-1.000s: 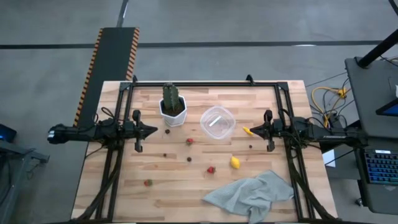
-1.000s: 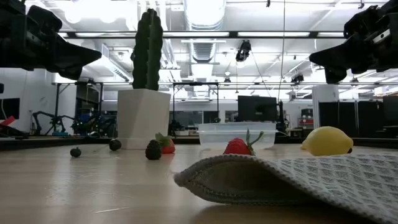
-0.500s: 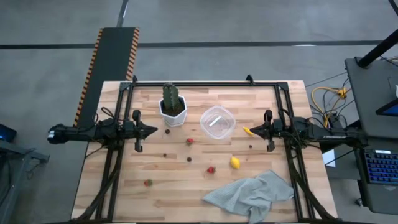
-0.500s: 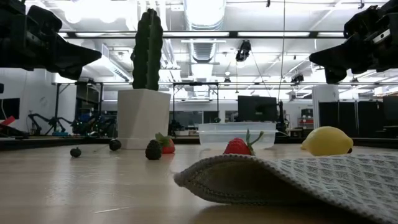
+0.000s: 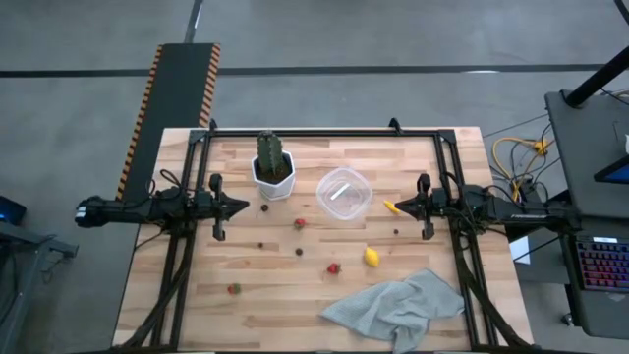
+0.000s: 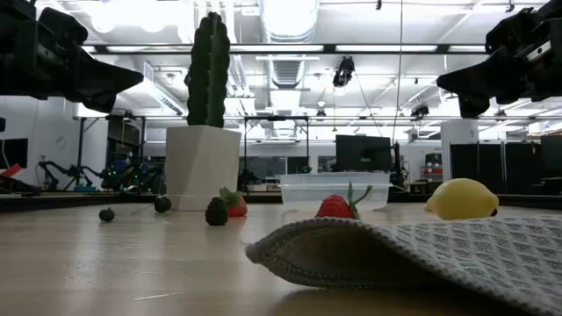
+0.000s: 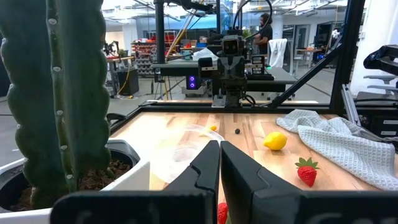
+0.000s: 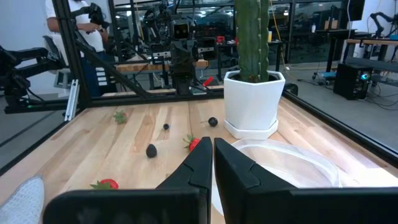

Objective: Pick and placing Produce into tupperware

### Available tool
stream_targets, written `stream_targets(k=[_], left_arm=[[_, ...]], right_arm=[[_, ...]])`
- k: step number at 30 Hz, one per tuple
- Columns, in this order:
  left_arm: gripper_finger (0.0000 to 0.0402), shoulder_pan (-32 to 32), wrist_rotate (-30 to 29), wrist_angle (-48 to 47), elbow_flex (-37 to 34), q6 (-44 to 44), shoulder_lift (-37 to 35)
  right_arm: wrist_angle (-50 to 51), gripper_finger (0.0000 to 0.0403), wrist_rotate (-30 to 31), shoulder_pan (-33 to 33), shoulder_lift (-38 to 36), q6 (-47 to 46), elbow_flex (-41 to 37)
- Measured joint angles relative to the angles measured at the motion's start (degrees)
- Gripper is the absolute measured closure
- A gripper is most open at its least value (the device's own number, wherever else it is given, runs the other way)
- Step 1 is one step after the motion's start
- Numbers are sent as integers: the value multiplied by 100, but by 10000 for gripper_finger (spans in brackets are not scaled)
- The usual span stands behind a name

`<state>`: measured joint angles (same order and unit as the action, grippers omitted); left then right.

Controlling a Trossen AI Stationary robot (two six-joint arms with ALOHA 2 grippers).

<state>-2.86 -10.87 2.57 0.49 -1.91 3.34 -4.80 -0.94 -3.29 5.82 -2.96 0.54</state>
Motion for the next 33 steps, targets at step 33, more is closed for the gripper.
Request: stream_targets(k=[33], left_arm=[[402, -2, -160, 125, 0, -595, 28]], right_arm=[[-144, 394, 252, -3, 87, 259, 1]])
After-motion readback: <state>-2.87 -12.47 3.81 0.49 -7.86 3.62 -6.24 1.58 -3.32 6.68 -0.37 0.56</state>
